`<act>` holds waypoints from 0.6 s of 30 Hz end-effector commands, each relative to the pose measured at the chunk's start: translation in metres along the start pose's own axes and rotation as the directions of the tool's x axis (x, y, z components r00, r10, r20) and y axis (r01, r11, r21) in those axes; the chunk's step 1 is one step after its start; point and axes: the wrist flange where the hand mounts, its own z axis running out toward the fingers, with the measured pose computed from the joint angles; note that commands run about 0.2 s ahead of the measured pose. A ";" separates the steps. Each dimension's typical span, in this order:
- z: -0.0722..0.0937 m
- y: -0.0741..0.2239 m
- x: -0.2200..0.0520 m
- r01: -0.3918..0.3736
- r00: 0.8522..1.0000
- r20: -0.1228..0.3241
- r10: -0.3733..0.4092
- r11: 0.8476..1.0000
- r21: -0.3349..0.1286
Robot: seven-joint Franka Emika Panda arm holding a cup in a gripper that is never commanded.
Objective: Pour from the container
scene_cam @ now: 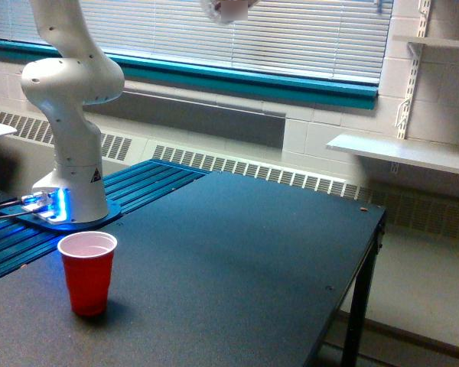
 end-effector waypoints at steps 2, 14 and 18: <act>0.017 0.036 -0.004 -0.132 0.988 0.065 0.137 0.989 -0.073; 0.071 0.096 -0.038 -0.048 0.969 0.229 0.091 0.981 -0.186; 0.075 0.118 -0.046 -0.038 0.958 0.272 0.089 0.982 -0.187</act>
